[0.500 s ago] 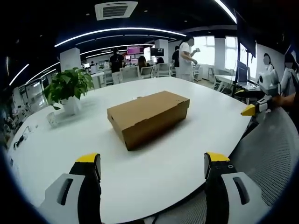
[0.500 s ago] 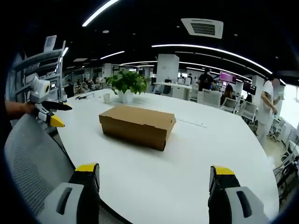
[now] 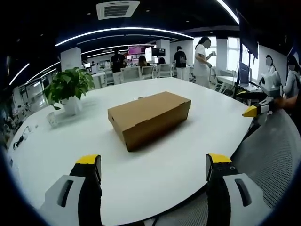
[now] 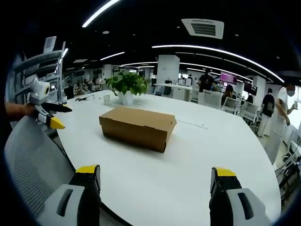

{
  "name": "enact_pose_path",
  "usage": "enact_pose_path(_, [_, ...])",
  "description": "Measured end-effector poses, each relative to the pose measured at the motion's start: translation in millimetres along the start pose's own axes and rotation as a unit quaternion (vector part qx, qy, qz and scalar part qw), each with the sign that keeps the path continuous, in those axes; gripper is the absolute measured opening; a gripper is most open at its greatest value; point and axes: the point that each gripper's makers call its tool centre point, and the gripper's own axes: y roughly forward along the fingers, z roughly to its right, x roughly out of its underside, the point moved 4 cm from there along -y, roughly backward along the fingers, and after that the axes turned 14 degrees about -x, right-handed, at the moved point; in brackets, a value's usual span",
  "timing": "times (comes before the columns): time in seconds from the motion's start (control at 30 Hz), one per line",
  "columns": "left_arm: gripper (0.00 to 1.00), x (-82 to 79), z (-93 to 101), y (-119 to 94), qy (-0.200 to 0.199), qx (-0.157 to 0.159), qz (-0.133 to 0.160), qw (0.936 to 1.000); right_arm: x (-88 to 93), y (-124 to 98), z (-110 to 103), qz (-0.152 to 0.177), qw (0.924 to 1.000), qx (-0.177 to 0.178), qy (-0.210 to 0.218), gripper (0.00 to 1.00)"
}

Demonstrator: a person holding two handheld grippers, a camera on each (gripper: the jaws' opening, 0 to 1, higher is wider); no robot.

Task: Operate the shoe box by opening the lid, removing the specified soft item, and placing it in the target area until the item is outside and the box remains undamaged.

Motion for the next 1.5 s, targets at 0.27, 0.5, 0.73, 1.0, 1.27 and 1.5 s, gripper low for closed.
enact_pose_path(0.27, [0.97,-0.7,-0.5,-0.2,-0.007,-0.002,-0.001,1.0,-0.8,-1.2,1.5,0.002,1.0,0.004,0.0,0.98])
enact_pose_path(0.5, [0.99,-1.4,0.4,-0.3,-0.01,-0.001,-0.003,0.9999,-0.7,-1.0,1.4,0.001,1.0,0.004,0.001,0.98])
enact_pose_path(0.73, [1.0,-2.9,-0.2,-0.6,-0.015,-0.001,-0.006,0.9999,-4.8,-2.1,0.7,0.01,0.9999,0.002,0.0,0.98])
enact_pose_path(1.0, [1.0,-16.8,-10.9,-0.1,-0.022,-0.01,-0.011,0.9997,-9.5,-3.4,0.7,0.016,0.9999,-0.003,0.003,0.98])
enact_pose_path(1.27, [1.0,-26.5,-15.7,5.9,-0.021,-0.007,-0.009,0.9997,-19.0,0.1,1.7,0.012,0.9999,-0.009,0.005,0.98])
enact_pose_path(1.5, [1.0,-32.2,-18.3,9.7,-0.018,-0.004,-0.008,0.9998,-23.8,1.4,6.3,0.005,0.9999,-0.013,0.0,0.98])
